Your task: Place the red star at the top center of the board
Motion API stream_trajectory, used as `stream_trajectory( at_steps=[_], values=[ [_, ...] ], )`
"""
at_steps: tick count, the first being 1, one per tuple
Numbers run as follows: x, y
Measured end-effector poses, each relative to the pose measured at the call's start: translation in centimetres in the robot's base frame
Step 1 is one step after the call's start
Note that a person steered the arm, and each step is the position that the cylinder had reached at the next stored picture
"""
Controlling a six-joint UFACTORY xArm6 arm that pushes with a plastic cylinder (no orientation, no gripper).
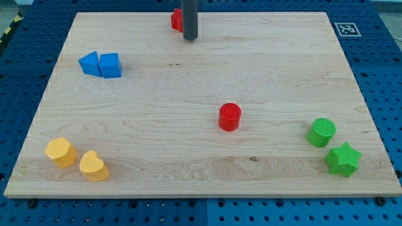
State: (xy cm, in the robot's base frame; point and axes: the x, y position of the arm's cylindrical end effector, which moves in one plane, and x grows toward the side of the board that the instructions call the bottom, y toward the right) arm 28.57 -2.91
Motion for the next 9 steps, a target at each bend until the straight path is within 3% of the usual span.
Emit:
stream_trajectory(
  at_steps=[1, 2, 3, 4, 6, 8, 9],
  values=[
    [0.4, -3.3],
    [-2.9, -8.6],
    [-6.0, -9.0],
    [-6.0, -8.9],
    [-6.0, -2.0],
    [-6.0, -0.7],
    [-3.4, -0.7]
  ],
)
